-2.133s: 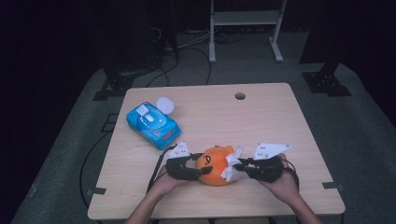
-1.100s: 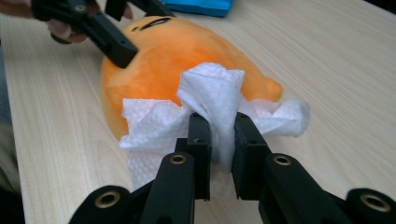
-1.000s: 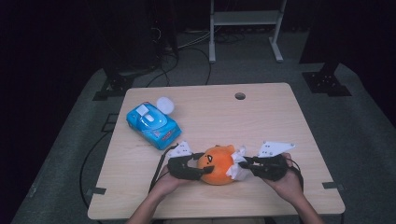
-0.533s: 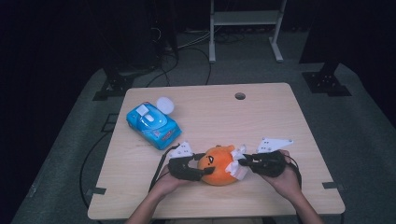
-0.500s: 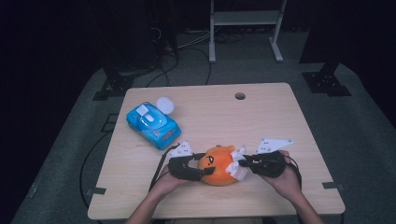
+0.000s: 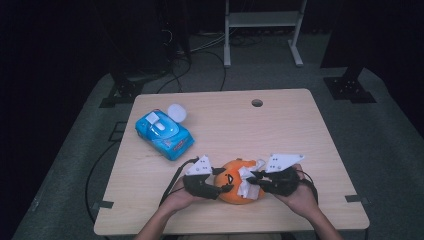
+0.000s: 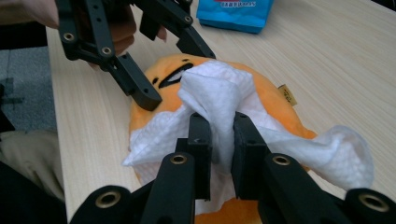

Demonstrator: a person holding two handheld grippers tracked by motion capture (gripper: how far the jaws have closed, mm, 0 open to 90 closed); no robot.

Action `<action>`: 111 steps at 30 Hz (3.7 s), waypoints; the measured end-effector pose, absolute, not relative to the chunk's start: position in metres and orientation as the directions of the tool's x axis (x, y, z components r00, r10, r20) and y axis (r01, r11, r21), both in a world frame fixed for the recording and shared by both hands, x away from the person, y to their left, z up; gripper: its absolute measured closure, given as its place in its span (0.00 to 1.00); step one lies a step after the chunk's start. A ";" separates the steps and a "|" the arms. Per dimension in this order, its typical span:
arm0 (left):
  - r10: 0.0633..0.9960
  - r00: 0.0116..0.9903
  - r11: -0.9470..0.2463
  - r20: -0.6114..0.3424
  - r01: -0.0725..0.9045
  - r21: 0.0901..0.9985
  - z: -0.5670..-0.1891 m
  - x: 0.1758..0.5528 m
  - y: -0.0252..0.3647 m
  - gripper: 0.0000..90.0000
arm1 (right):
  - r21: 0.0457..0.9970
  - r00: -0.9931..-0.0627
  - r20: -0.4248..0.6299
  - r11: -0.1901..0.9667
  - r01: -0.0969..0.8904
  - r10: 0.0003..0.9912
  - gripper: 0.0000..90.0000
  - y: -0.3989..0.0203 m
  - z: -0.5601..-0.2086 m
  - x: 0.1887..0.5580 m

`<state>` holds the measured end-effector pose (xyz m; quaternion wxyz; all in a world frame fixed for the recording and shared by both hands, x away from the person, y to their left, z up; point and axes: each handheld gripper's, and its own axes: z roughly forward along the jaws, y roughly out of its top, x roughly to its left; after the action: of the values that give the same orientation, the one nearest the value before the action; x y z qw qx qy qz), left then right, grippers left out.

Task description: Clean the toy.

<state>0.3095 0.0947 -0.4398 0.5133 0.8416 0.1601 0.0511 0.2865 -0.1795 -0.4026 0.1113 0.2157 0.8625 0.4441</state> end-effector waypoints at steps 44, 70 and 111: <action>0.302 0.950 -0.422 -0.073 0.202 0.884 -0.438 0.306 0.092 0.41 | 0.800 -0.851 0.041 0.493 0.341 0.523 0.88 -0.199 -0.413 0.294; 0.283 0.956 -0.424 -0.070 0.191 0.885 -0.441 0.304 0.091 0.42 | 0.812 -0.853 0.079 0.463 0.356 0.516 0.88 -0.200 -0.413 0.301; 0.200 0.980 -0.467 0.014 0.082 0.881 -0.439 0.291 0.081 0.43 | 0.825 -0.828 0.103 0.418 0.381 0.552 0.88 -0.182 -0.405 0.301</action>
<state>0.2906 0.0810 -0.4386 0.5098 0.8544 0.0826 0.0576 0.3007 -0.1817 -0.4053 0.0926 0.2786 0.8368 0.4621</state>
